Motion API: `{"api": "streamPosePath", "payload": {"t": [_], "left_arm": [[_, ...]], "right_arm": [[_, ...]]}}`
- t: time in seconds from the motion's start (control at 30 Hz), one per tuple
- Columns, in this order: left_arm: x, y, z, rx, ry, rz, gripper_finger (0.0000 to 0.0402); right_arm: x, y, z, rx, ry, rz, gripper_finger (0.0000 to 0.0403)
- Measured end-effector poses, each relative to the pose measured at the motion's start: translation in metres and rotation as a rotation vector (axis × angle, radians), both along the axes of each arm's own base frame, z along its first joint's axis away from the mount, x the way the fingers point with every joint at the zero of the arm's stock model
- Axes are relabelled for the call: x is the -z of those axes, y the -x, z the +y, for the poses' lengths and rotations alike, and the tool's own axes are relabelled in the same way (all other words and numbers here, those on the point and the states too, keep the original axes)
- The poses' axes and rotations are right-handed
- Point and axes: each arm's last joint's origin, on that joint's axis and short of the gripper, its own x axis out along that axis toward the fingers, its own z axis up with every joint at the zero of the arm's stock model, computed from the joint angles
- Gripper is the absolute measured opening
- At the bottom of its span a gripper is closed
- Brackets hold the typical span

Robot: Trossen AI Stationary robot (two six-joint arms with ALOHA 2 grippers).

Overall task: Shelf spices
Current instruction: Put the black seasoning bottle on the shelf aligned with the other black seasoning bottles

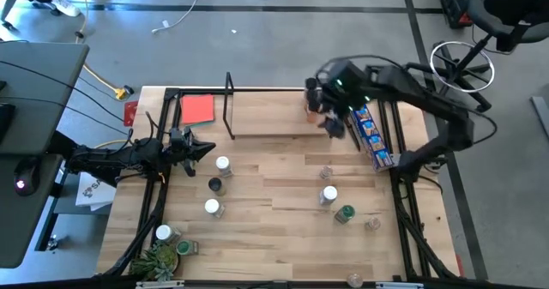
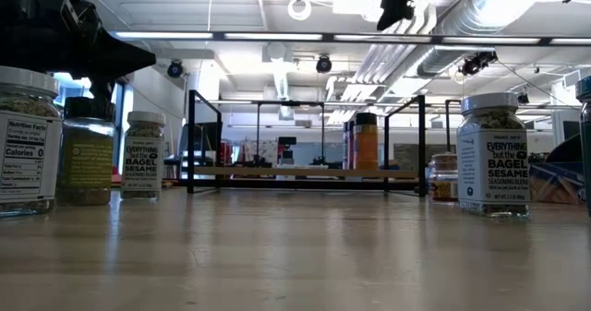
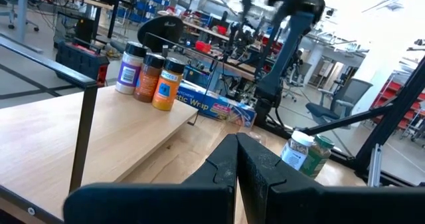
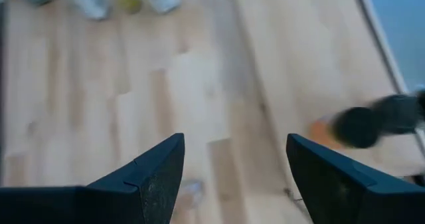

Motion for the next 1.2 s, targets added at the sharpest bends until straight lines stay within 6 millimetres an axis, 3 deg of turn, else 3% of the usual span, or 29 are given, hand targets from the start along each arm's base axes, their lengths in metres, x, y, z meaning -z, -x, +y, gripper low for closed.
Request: {"api": "streamPosePath", "payload": {"t": [0.13, 0.23, 0.37, 0.57, 0.63, 0.73, 0.83, 0.97, 1.07, 1.2], "left_arm": [[-0.001, 0.000, 0.000, 0.000, 0.001, -0.015, 0.0001], [-0.006, 0.000, 0.000, 0.003, 0.095, -0.093, 0.0001], [-0.026, 0.006, 0.002, 0.005, 0.358, -0.393, 0.0001], [-0.058, 0.029, 0.009, -0.095, 0.609, -0.912, 0.0001], [-0.066, 0.038, 0.011, -0.121, 0.610, -1.032, 0.0001], [-0.093, 0.049, 0.008, -0.070, 0.409, -1.037, 0.0001], [-0.139, 0.048, 0.007, -0.113, 0.300, -0.880, 0.0001], [-0.188, 0.022, 0.006, -0.169, 0.241, -0.387, 0.0001], [-0.206, 0.002, 0.004, -0.140, 0.320, -0.009, 0.0001], [-0.207, -0.024, -0.006, 0.044, 0.555, 0.461, 0.0000]], "right_arm": [[0.010, 0.015, 0.030, 0.023, -0.075, 0.009, 0.0259], [0.027, 0.017, 0.039, 0.124, -0.089, -0.011, 0.0259], [0.047, 0.008, 0.040, 0.290, -0.171, -0.069, 0.0259], [0.042, -0.001, 0.040, 0.338, -0.230, -0.186, 0.0259], [0.039, -0.002, 0.039, 0.336, -0.217, -0.213, 0.0259], [0.033, -0.004, 0.035, 0.344, -0.154, -0.264, 0.0259], [0.031, -0.004, 0.027, 0.376, -0.128, -0.294, 0.0259], [0.031, -0.002, 0.019, 0.378, -0.112, -0.296, 0.0259], [0.031, 0.000, 0.015, 0.369, -0.107, -0.292, 0.0259], [0.029, 0.003, 0.012, 0.341, -0.080, -0.293, 0.0259]]}}
